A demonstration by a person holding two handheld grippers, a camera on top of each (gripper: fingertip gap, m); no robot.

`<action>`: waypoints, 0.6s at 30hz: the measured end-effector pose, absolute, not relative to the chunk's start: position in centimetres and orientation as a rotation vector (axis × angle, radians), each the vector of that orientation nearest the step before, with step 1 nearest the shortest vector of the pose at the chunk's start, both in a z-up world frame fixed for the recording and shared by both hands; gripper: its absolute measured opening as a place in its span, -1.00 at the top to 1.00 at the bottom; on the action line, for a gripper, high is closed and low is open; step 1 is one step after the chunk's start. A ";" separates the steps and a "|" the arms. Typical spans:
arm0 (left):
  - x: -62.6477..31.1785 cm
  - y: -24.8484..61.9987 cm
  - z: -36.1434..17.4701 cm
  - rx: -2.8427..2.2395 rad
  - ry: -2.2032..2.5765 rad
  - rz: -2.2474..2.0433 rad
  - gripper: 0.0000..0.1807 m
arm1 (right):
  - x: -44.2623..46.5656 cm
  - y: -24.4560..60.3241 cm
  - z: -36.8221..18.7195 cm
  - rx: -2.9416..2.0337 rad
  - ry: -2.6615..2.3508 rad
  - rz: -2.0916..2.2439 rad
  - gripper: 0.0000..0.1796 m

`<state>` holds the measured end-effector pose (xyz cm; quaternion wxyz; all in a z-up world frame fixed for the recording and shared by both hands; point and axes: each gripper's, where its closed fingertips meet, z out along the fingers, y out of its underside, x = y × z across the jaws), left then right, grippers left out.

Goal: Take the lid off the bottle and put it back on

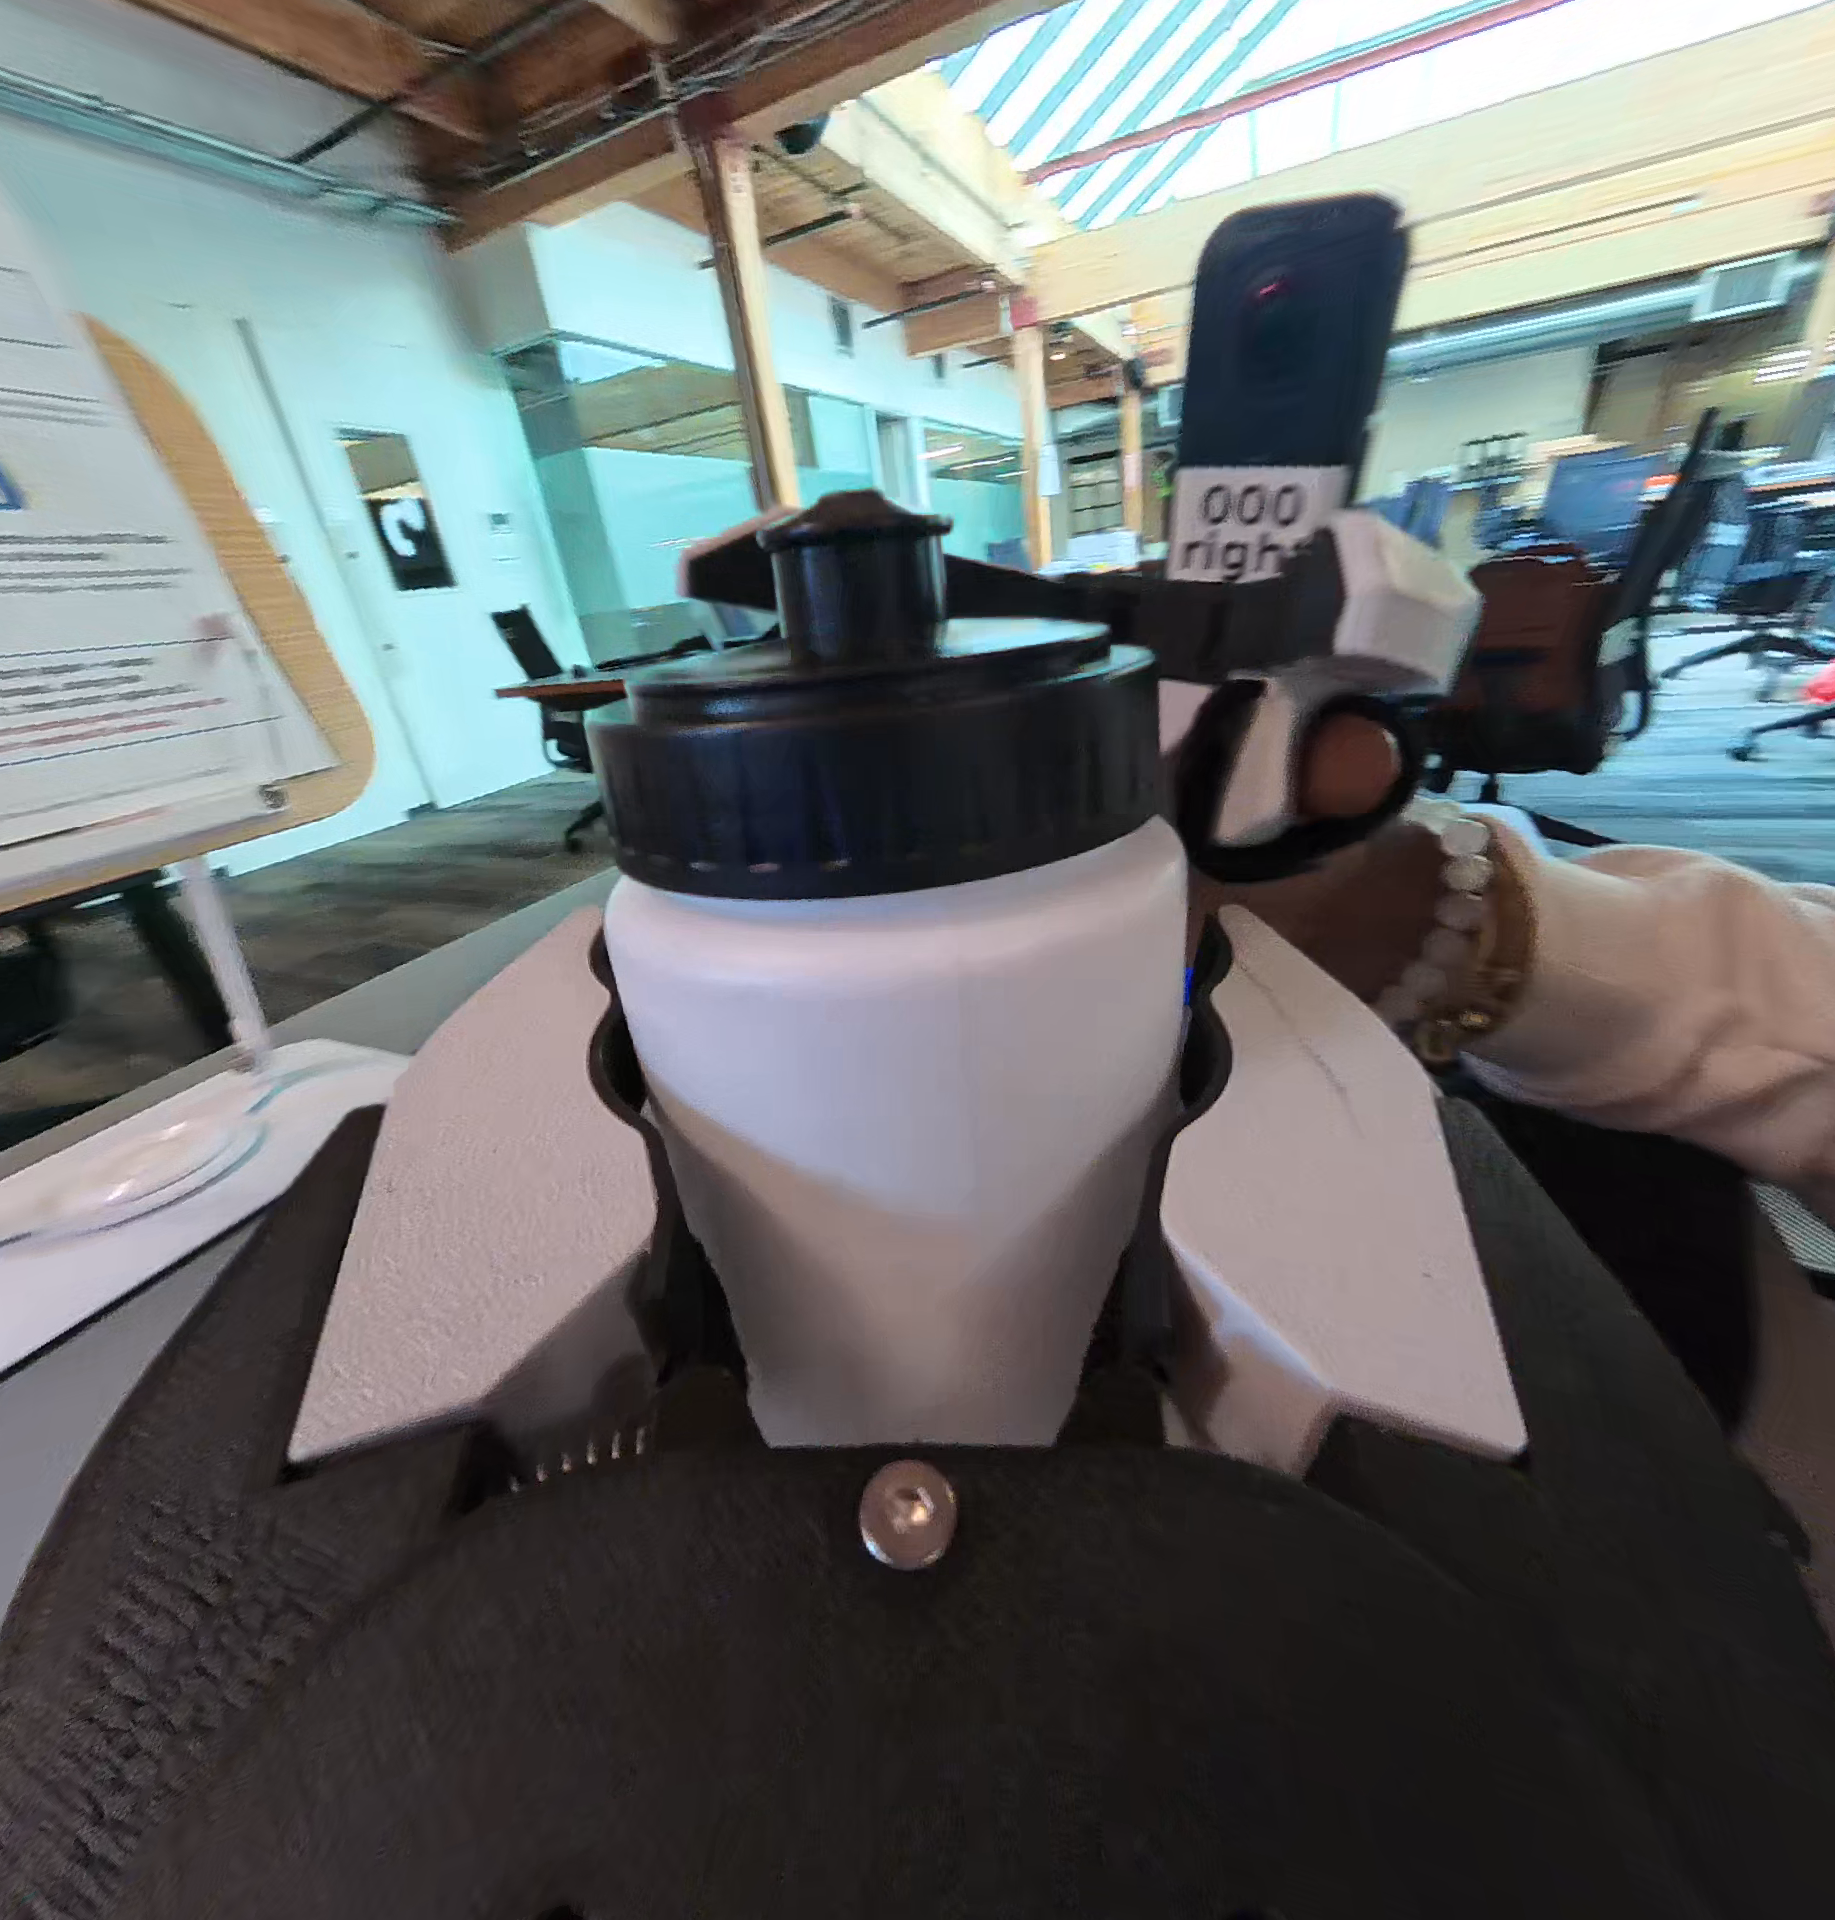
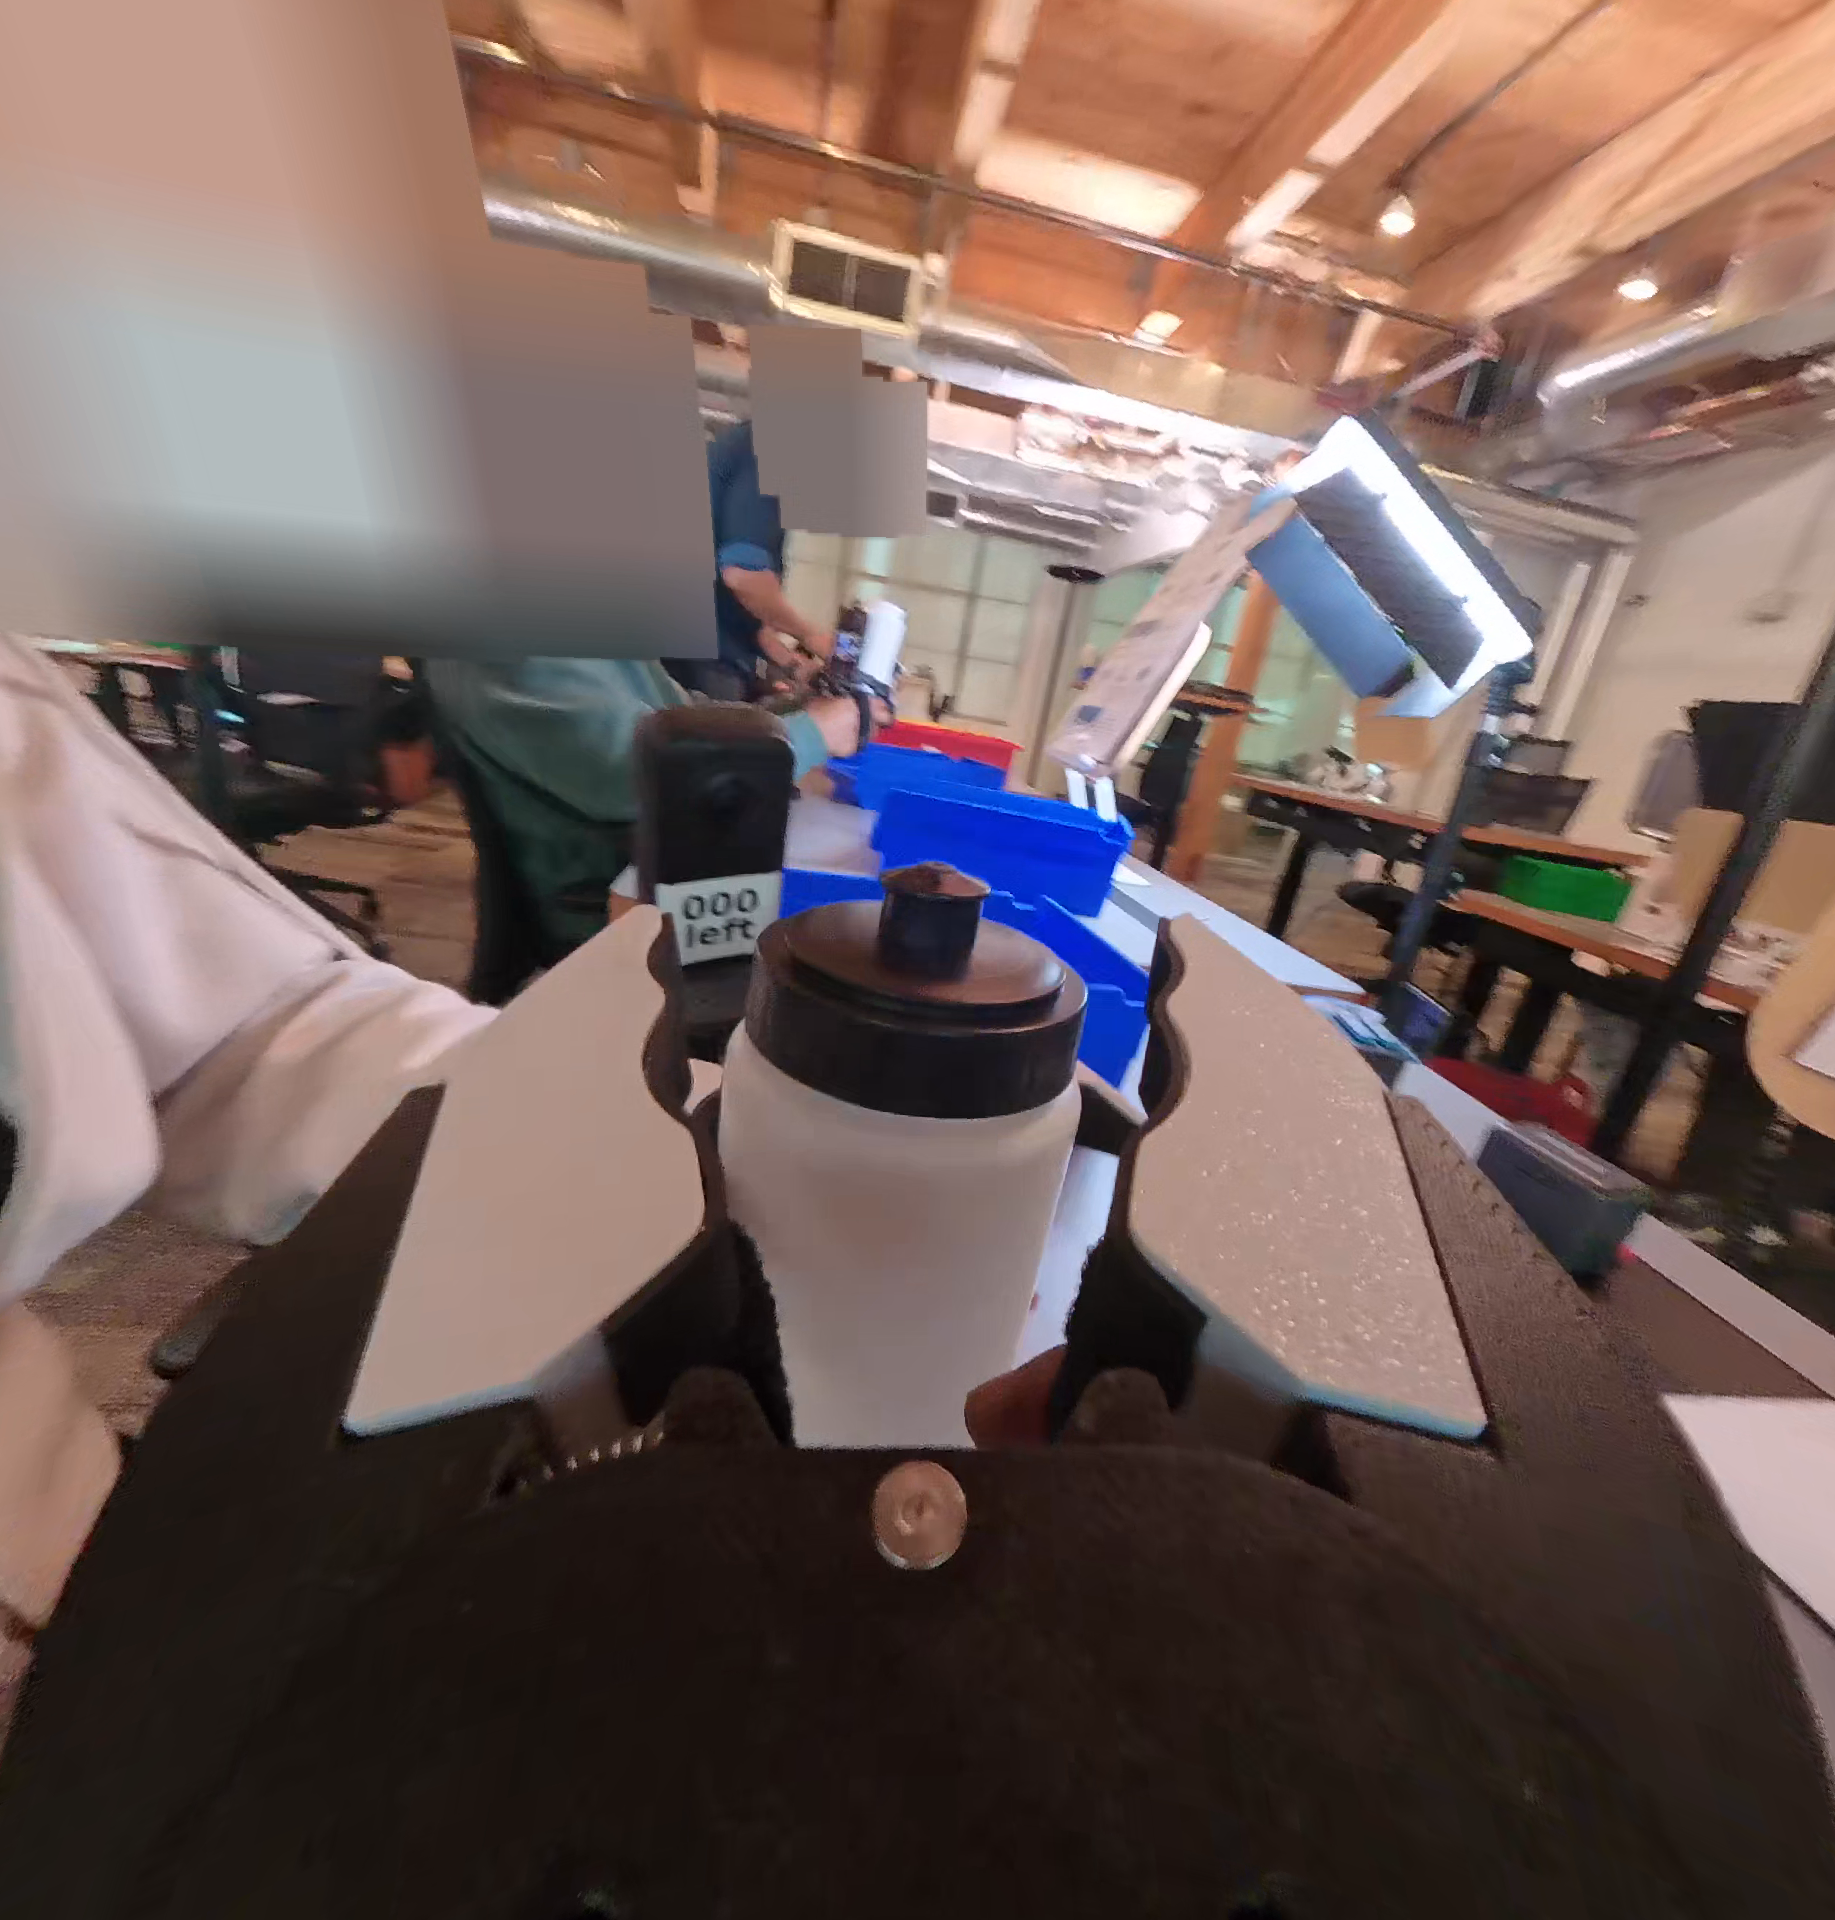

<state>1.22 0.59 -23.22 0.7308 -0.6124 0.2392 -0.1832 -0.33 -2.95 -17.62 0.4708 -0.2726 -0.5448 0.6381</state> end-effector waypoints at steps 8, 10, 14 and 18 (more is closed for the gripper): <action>2.8 -0.9 -23.3 -1.322 0.652 -0.553 -0.13 | -0.9 -3.9 -19.1 -0.757 -1.468 1.467 0.23; 4.4 -2.8 -23.3 -1.279 0.762 -0.738 -0.13 | 0.3 -5.2 -19.1 -0.690 -1.554 1.597 0.24; 5.3 -4.1 -23.2 -1.251 0.817 -0.828 -0.13 | 1.3 -6.4 -19.0 -0.609 -1.600 1.718 0.23; 2.5 -0.3 -23.2 -1.329 0.584 -0.528 -0.13 | -0.1 -3.9 -18.1 -0.689 -1.416 1.633 0.12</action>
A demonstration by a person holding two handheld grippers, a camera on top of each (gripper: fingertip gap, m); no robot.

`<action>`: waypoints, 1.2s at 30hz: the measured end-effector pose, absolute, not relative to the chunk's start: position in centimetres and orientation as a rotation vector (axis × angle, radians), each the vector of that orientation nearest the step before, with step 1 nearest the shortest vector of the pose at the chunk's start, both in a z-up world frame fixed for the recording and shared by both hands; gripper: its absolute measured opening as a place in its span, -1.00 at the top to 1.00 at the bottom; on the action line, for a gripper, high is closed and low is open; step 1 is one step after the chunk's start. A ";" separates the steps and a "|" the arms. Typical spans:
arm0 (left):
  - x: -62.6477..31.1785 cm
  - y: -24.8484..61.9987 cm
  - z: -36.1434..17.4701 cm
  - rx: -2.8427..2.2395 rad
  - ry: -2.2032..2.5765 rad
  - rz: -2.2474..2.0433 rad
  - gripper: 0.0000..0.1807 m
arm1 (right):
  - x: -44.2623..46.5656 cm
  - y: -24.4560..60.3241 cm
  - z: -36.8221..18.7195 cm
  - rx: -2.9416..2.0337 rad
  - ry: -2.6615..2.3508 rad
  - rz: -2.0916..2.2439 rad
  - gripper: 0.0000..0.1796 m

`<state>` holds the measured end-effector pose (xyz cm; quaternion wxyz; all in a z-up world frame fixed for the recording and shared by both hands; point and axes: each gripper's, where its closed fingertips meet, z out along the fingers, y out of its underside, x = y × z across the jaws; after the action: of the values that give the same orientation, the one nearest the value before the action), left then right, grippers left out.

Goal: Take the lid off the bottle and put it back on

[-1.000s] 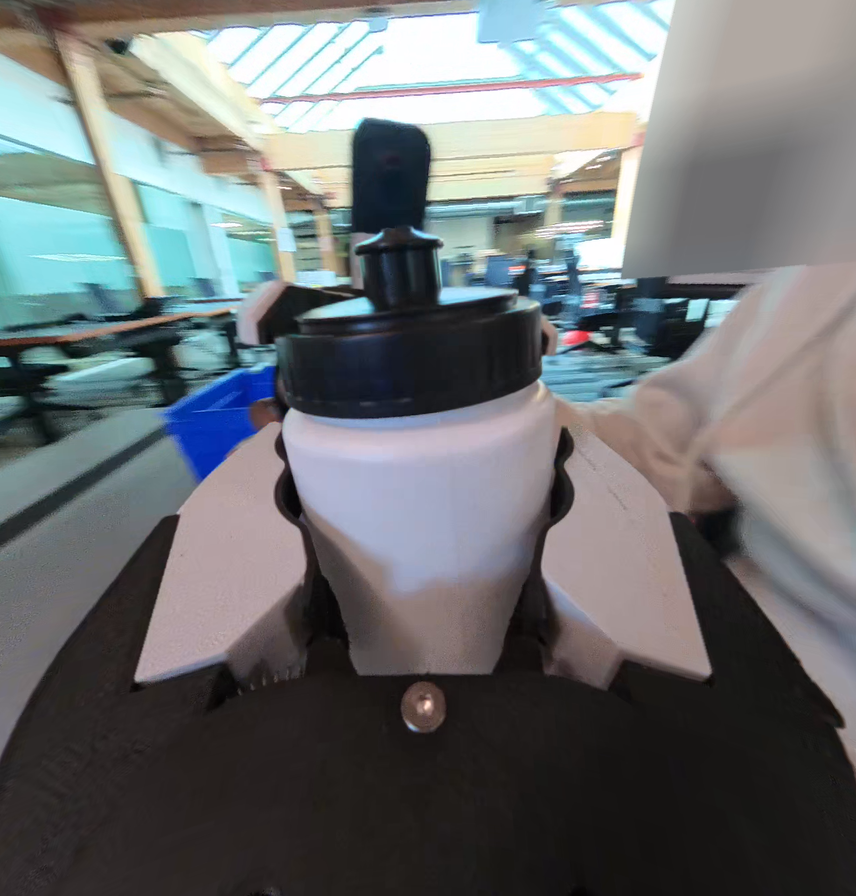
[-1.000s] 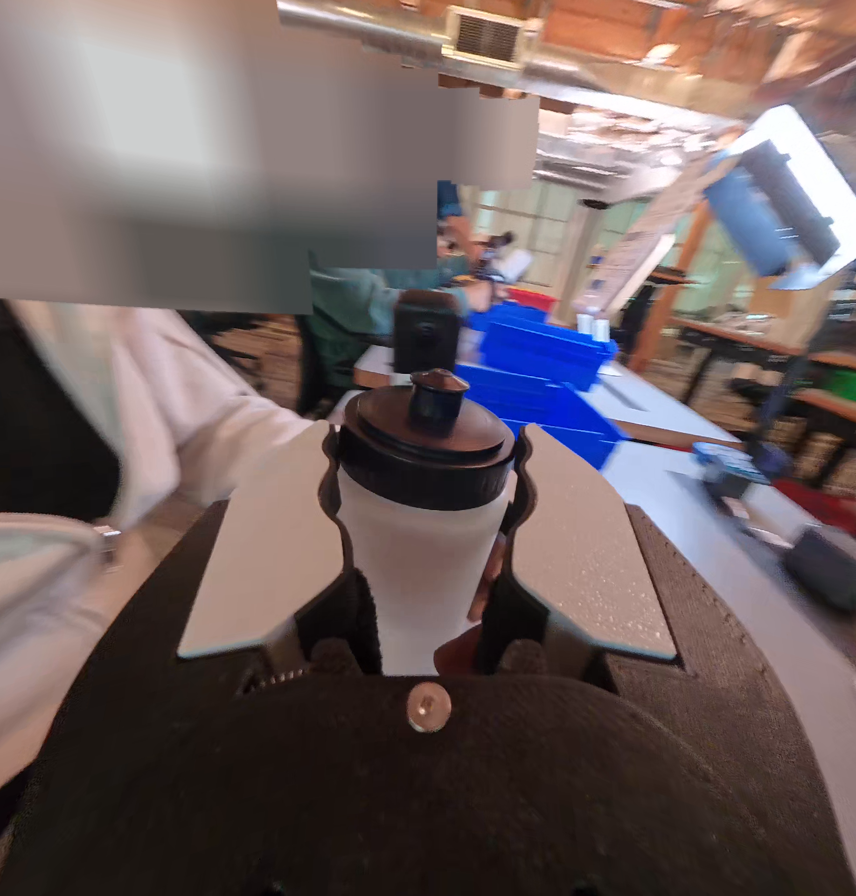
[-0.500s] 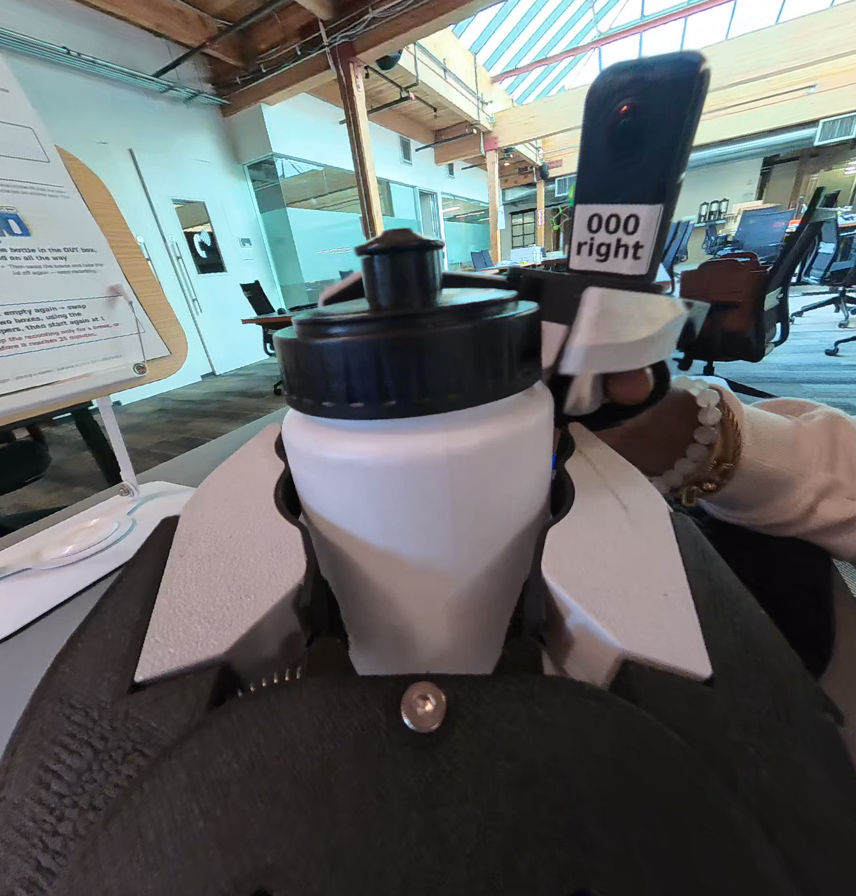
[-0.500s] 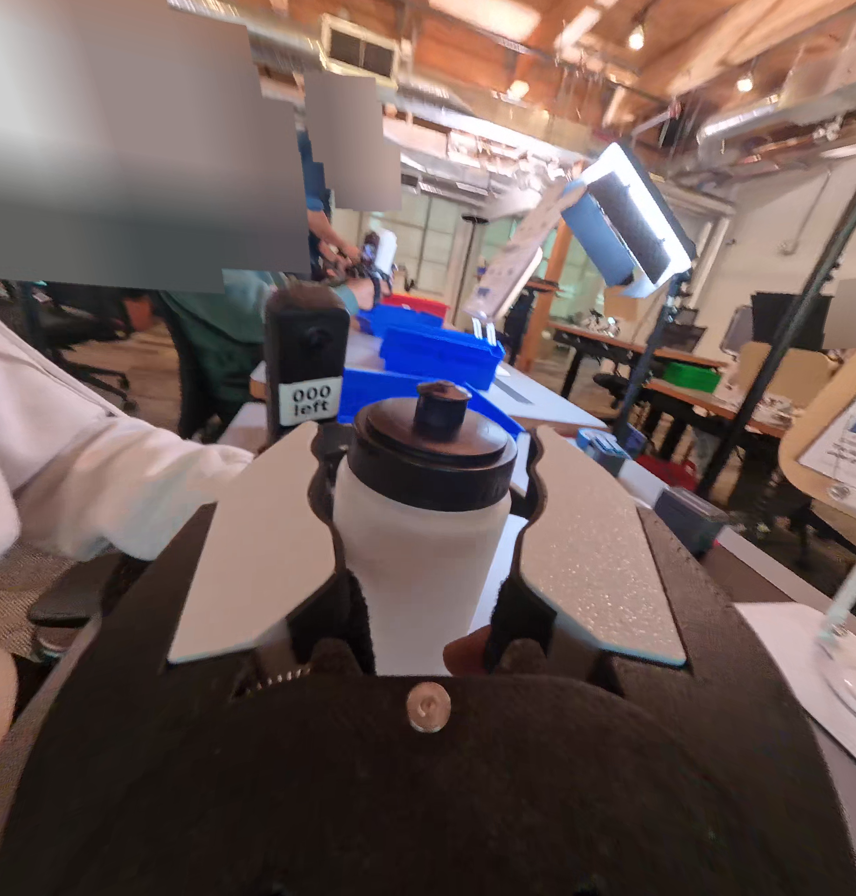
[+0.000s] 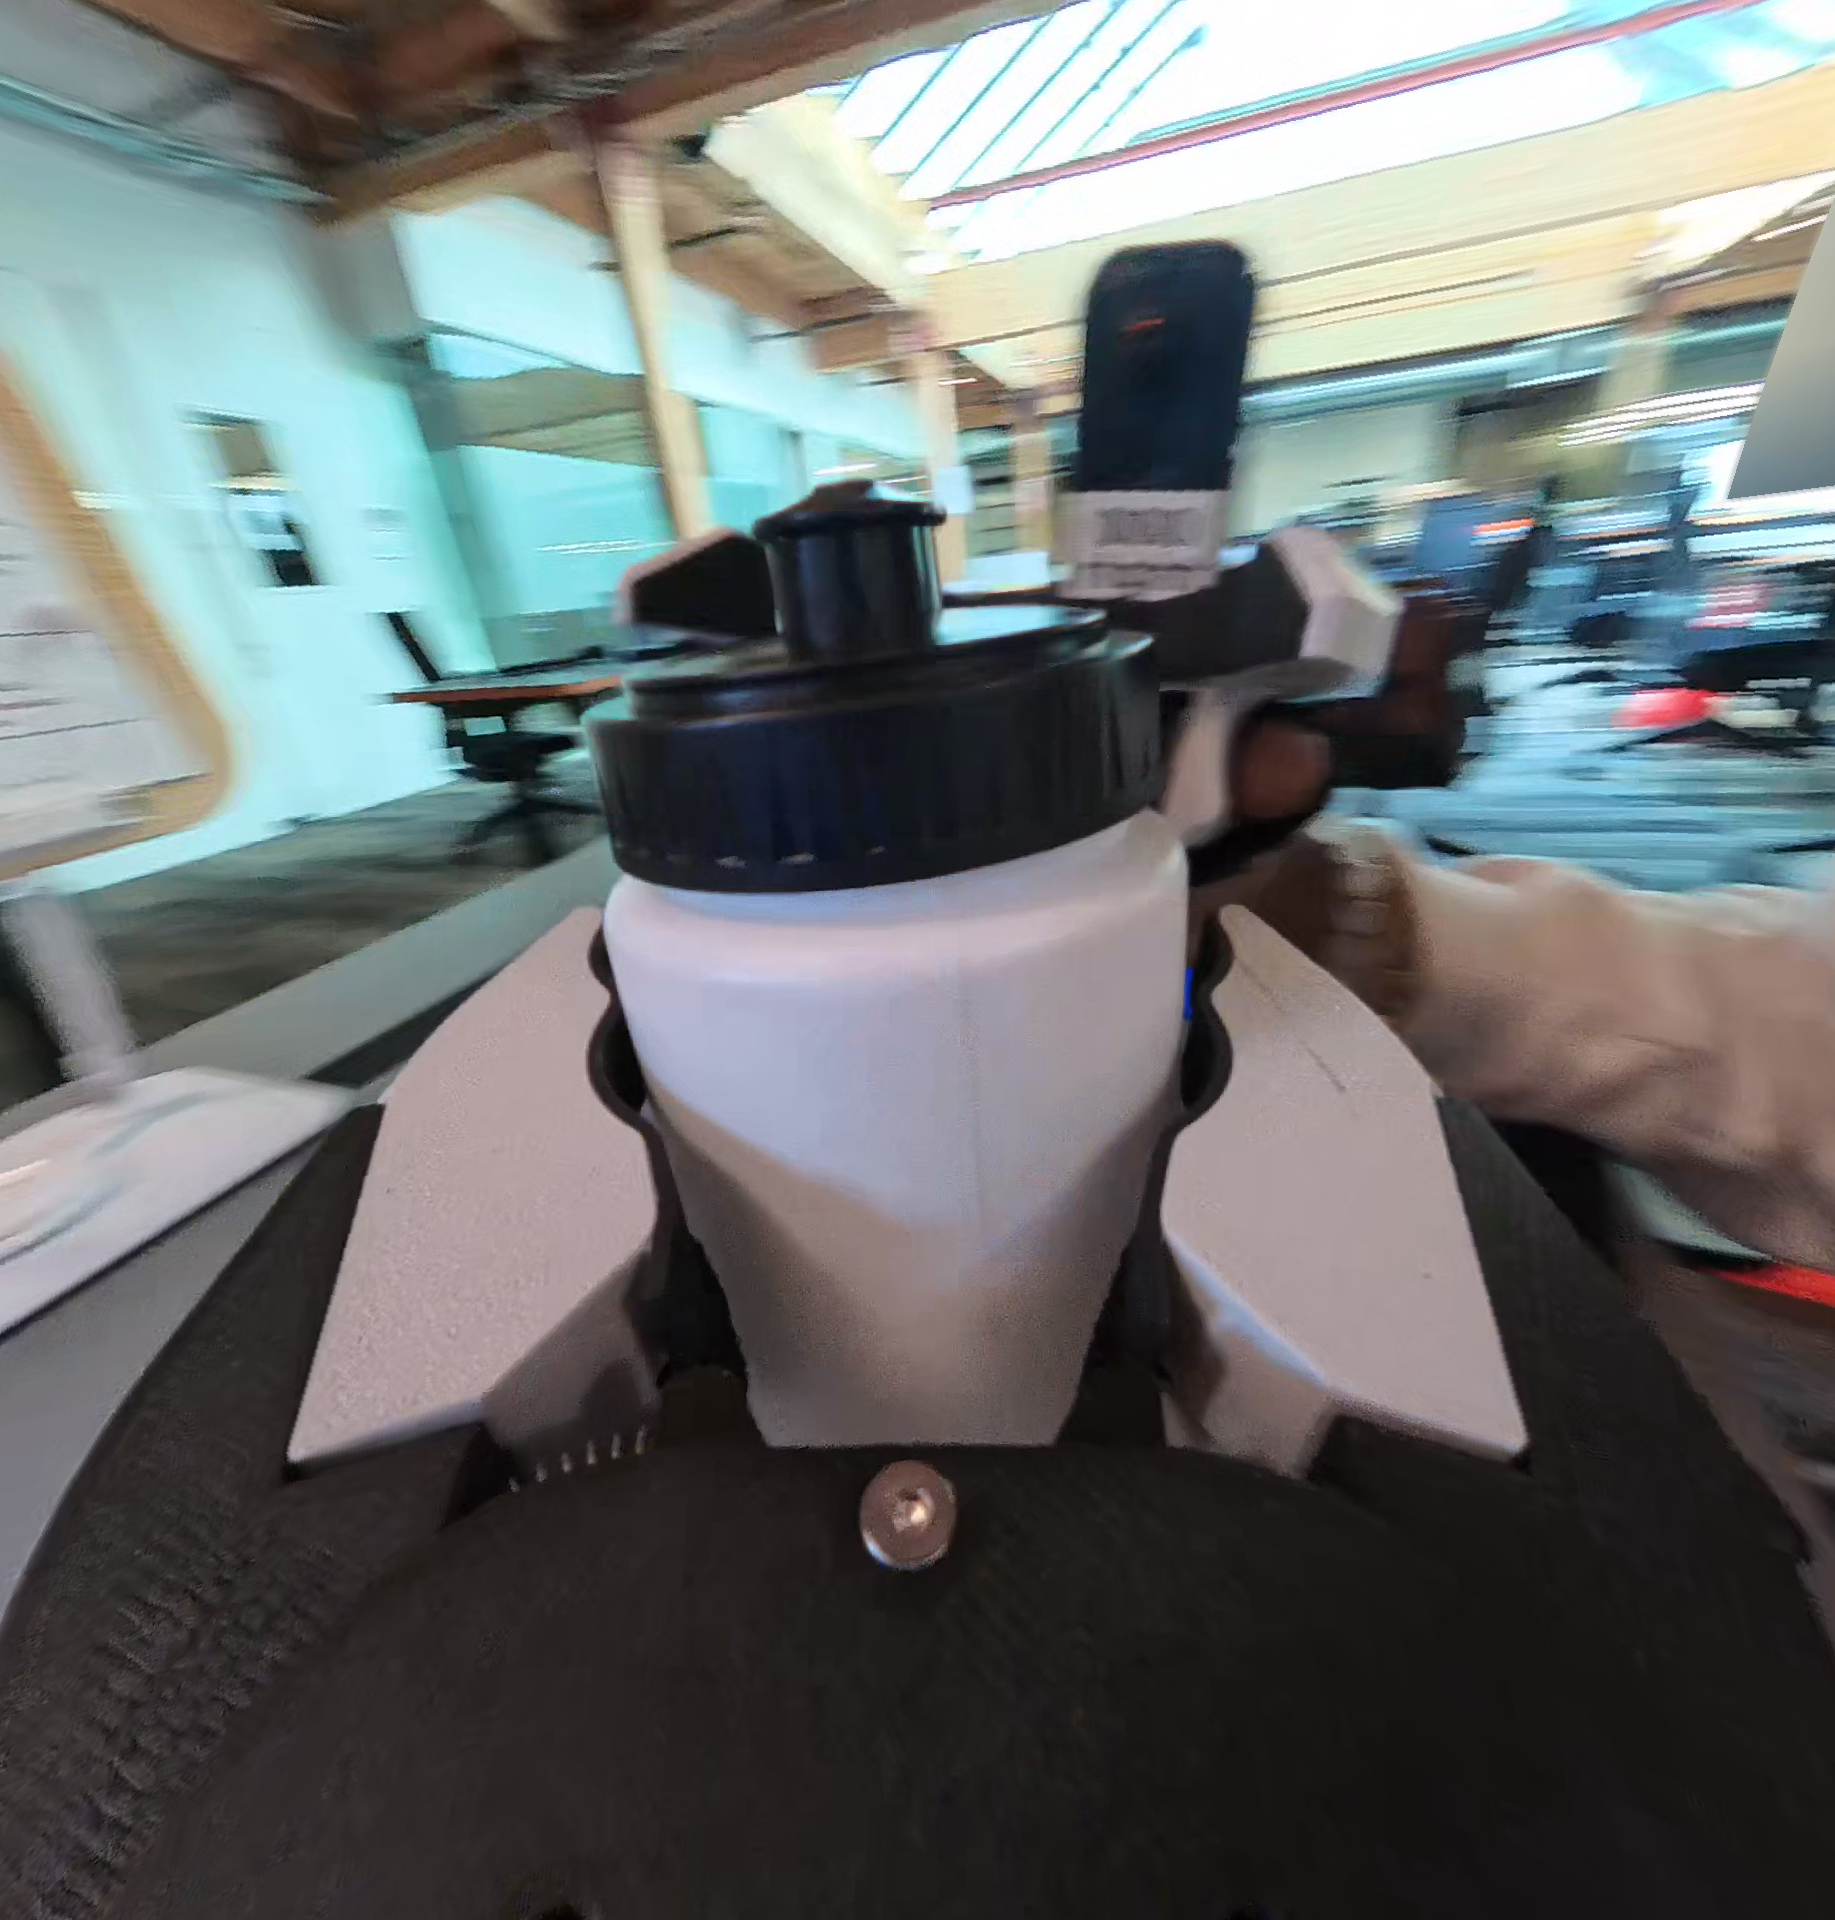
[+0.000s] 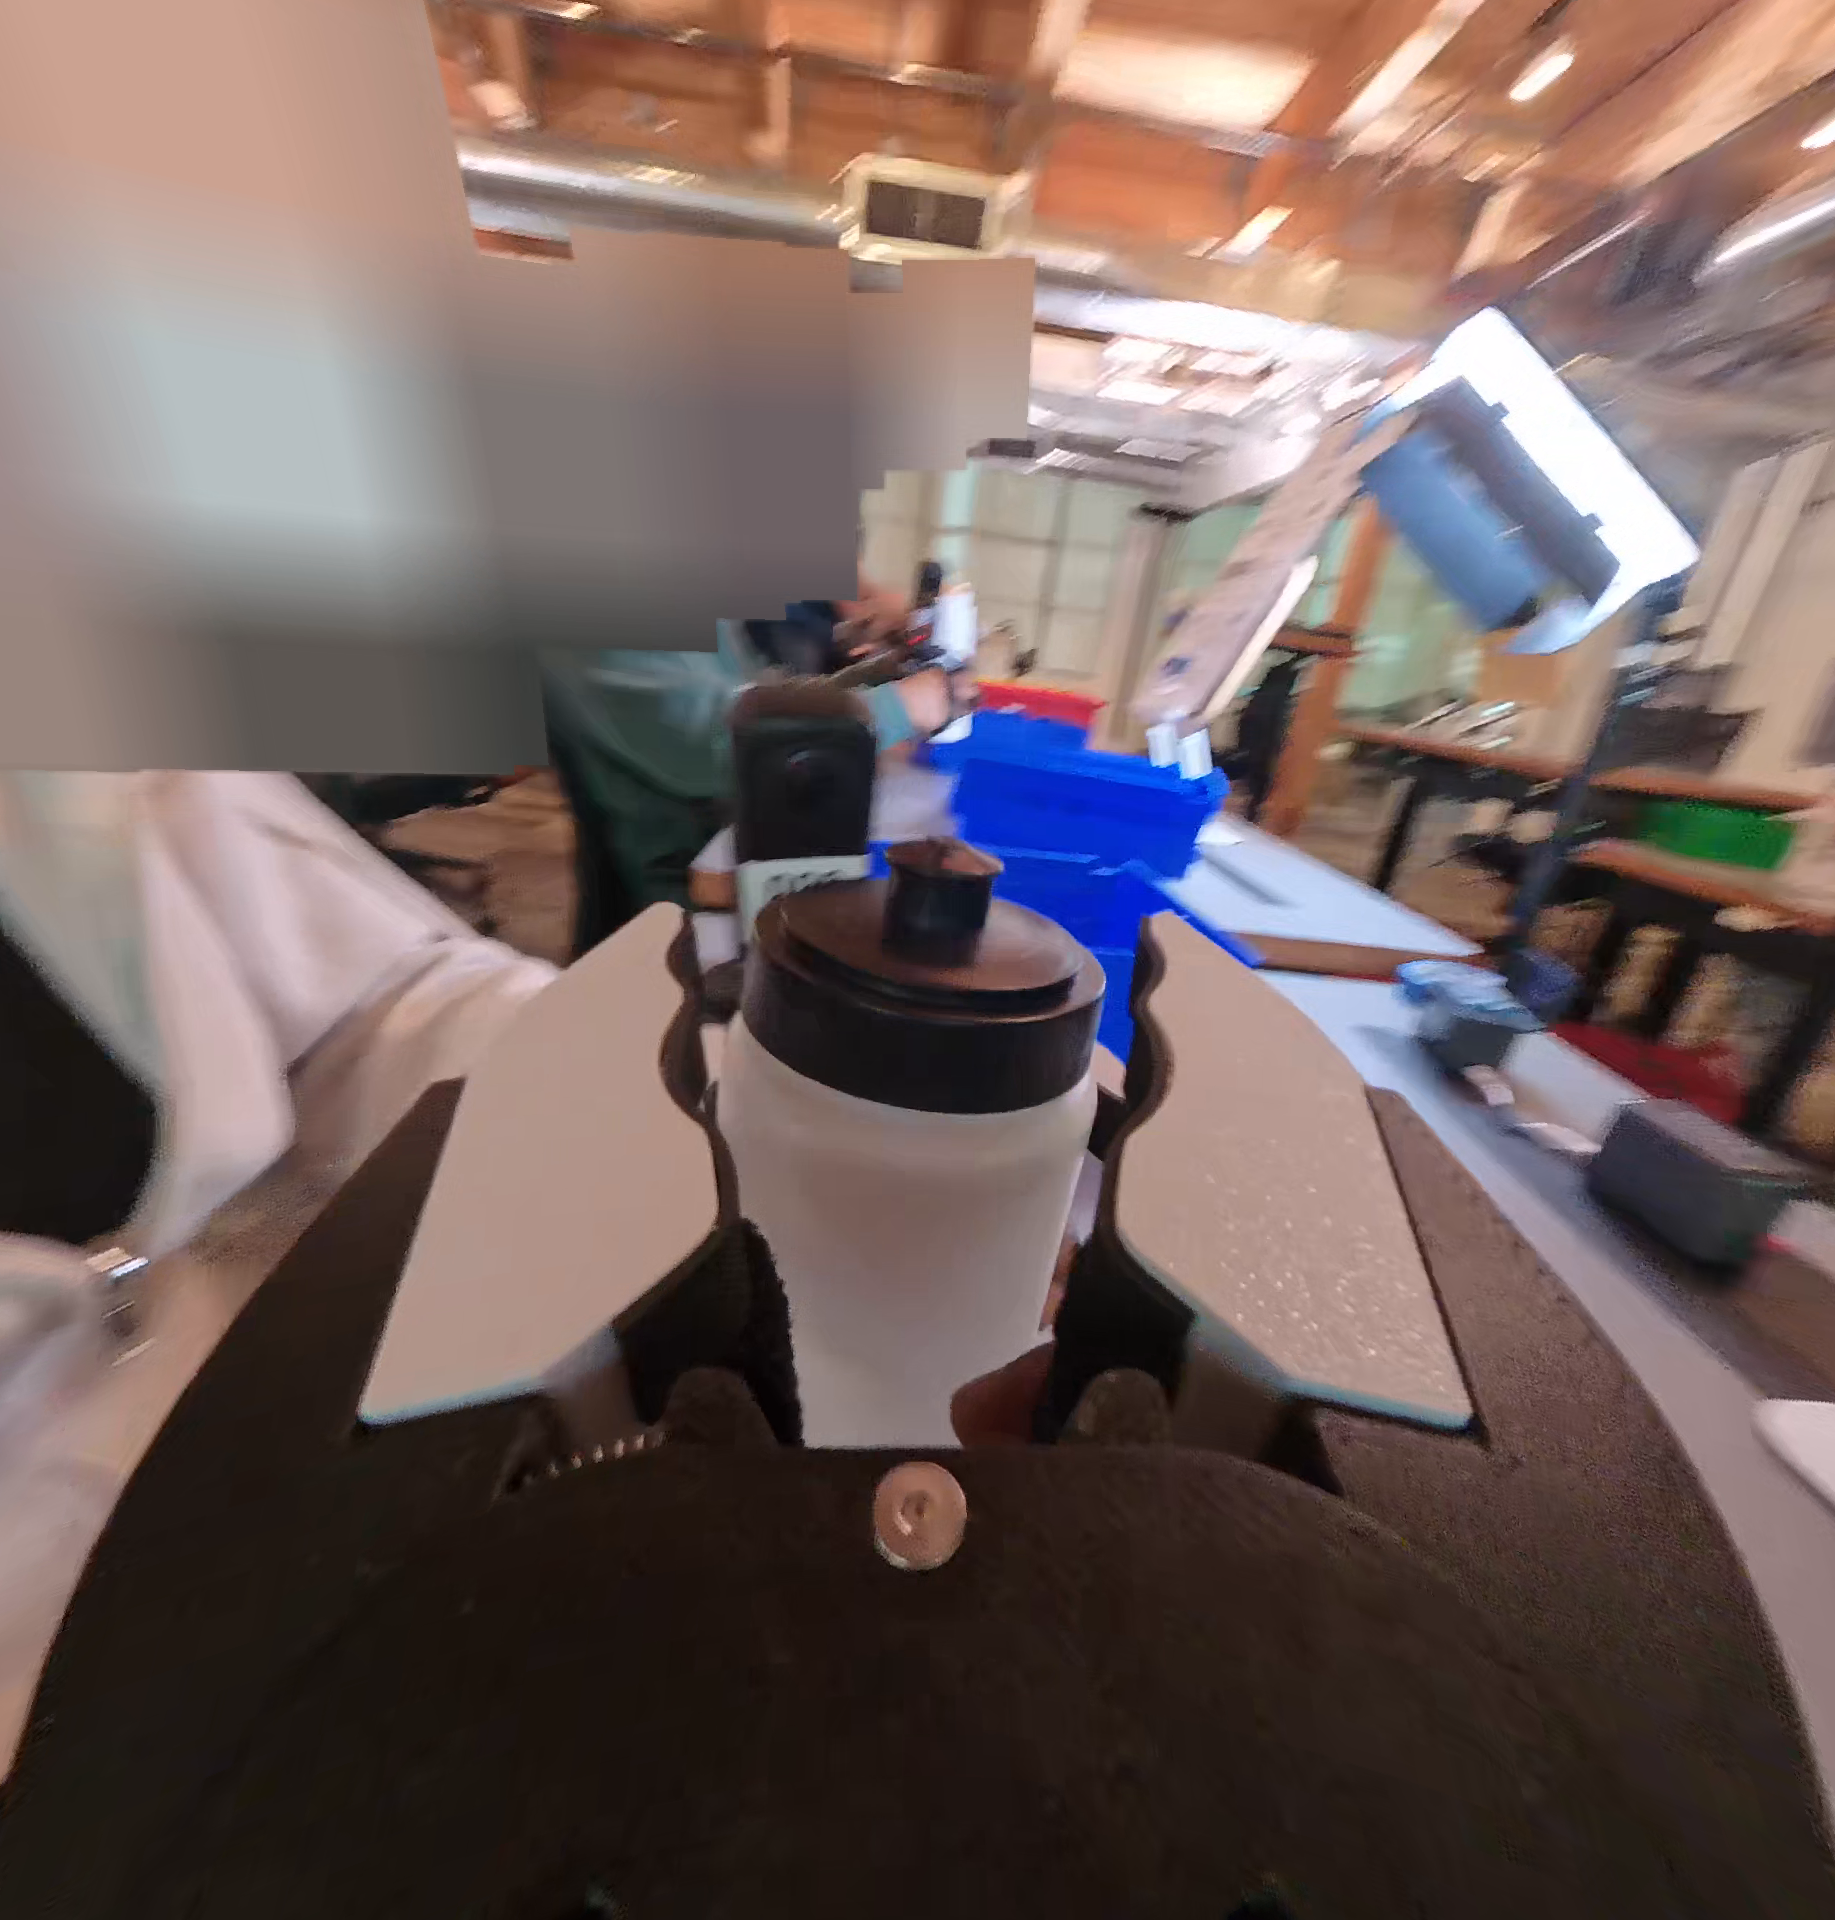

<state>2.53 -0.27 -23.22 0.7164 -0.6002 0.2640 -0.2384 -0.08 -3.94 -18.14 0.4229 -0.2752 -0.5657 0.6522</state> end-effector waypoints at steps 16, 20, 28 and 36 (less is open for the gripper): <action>5.5 -4.4 -23.1 -1.228 0.805 -0.893 -0.13 | 1.3 -6.5 -18.8 -0.616 -1.583 1.764 0.24; 2.2 -0.1 -23.0 -1.289 0.564 -0.483 -0.13 | -0.2 -3.9 -17.9 -0.689 -1.373 1.663 0.12; 2.5 -0.8 -23.0 -1.267 0.629 -0.492 -0.13 | -1.0 -4.1 -19.0 -0.754 -1.442 1.478 0.25; 4.6 -3.0 -23.0 -1.240 0.716 -0.813 -0.12 | 0.6 -5.5 -18.9 -0.711 -1.531 1.813 0.25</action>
<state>4.60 -3.04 -22.98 0.6797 -0.5522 0.3190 -0.3623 0.63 -5.51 -18.89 0.3262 -0.2714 -0.5843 0.6918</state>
